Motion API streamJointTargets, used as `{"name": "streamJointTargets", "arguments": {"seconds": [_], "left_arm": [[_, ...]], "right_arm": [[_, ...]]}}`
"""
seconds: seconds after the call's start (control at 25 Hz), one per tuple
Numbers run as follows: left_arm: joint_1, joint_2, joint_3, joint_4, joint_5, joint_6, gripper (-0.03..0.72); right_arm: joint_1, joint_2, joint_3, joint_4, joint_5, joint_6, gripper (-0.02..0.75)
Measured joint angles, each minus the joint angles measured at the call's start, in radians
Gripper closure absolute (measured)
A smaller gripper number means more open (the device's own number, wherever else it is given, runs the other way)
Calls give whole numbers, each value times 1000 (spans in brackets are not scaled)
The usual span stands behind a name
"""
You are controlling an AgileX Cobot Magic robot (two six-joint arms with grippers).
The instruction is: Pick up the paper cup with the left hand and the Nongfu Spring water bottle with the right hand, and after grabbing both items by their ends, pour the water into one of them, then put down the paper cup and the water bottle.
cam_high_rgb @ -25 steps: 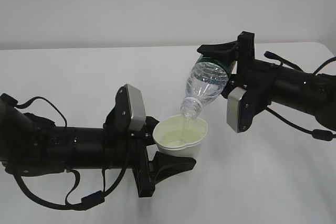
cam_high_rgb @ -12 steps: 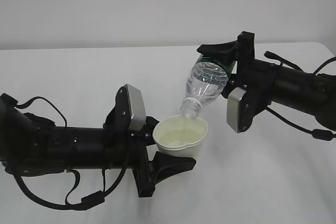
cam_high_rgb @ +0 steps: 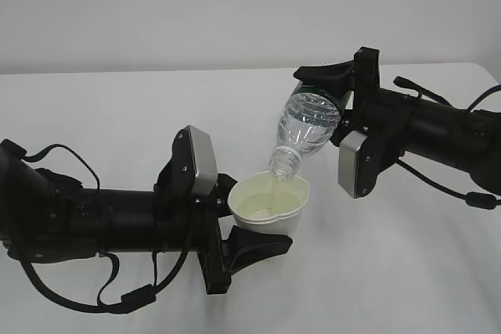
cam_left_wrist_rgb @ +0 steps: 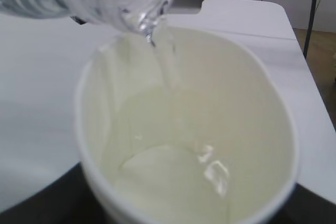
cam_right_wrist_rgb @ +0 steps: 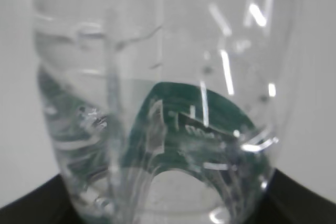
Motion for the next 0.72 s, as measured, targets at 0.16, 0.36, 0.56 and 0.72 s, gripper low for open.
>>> {"name": "streamJointTargets", "arguments": {"seconds": [0.16, 0.36, 0.56, 0.72], "left_arm": [[0, 0, 0, 0, 0, 0, 232], [0, 0, 0, 0, 0, 0, 232], [0, 0, 0, 0, 0, 0, 232], [0, 0, 0, 0, 0, 0, 232]], "right_arm": [[0, 0, 0, 0, 0, 0, 271], [0, 0, 0, 0, 0, 0, 271], [0, 0, 0, 0, 0, -2, 271], [0, 0, 0, 0, 0, -4, 271]]}}
